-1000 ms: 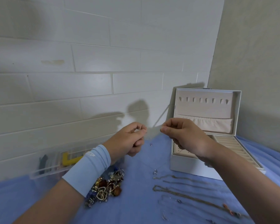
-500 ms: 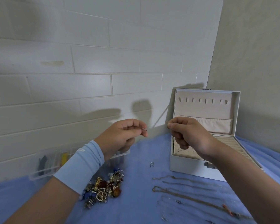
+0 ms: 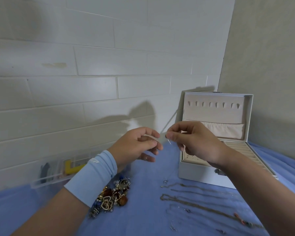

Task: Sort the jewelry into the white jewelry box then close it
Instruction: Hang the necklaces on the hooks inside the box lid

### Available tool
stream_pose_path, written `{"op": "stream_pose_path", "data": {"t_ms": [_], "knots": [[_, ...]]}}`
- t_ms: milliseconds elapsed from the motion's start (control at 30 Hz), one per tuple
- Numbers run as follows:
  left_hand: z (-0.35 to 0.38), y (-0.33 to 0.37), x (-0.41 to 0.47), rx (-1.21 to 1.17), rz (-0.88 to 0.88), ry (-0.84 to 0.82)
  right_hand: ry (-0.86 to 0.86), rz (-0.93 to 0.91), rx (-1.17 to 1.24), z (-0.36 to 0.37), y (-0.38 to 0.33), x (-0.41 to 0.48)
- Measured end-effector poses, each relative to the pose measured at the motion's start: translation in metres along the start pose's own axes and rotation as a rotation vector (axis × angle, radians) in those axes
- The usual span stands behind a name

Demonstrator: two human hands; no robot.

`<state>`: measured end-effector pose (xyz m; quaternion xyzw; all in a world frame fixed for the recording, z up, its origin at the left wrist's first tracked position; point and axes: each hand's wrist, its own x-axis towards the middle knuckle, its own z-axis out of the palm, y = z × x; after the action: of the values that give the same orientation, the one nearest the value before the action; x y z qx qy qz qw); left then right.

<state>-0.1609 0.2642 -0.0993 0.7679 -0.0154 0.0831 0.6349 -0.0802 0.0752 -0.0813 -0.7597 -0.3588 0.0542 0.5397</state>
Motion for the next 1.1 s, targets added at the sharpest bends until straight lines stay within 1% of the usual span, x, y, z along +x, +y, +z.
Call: {"op": "stream_pose_path", "data": {"t_ms": [200,267,333,433,533,633,700,800,900,967,1100], "knots": [[0.01,-0.003,0.004,-0.261,-0.035,0.009,0.003,0.087,0.144,0.0,0.0,0.003],[0.012,-0.001,0.005,-0.342,-0.059,0.024,0.023,0.136,0.228,0.002,0.002,0.005],[0.011,0.001,0.003,-0.309,-0.071,0.039,0.018,0.182,0.299,0.003,0.003,0.005],[0.008,0.001,0.001,-0.122,-0.068,0.027,-0.003,0.206,0.277,0.006,0.002,0.002],[0.008,0.001,-0.001,-0.027,-0.112,-0.013,0.064,0.2,0.271,0.008,0.003,0.003],[0.012,0.002,-0.002,-0.052,-0.158,-0.067,0.145,0.154,0.202,0.009,0.005,0.003],[0.014,0.002,-0.002,-0.075,-0.157,-0.057,0.113,0.092,0.106,0.01,0.004,0.001],[0.016,0.001,0.0,-0.081,-0.141,0.011,0.01,-0.008,-0.041,0.012,0.002,-0.003],[0.017,-0.001,0.005,-0.153,-0.165,0.092,0.026,-0.052,-0.096,0.011,0.007,-0.001],[0.018,-0.002,0.006,-0.197,-0.151,0.137,0.042,-0.088,-0.106,0.011,0.009,0.0],[0.02,-0.004,0.004,-0.078,-0.057,0.177,0.041,-0.147,-0.141,0.014,0.01,0.0]]}}
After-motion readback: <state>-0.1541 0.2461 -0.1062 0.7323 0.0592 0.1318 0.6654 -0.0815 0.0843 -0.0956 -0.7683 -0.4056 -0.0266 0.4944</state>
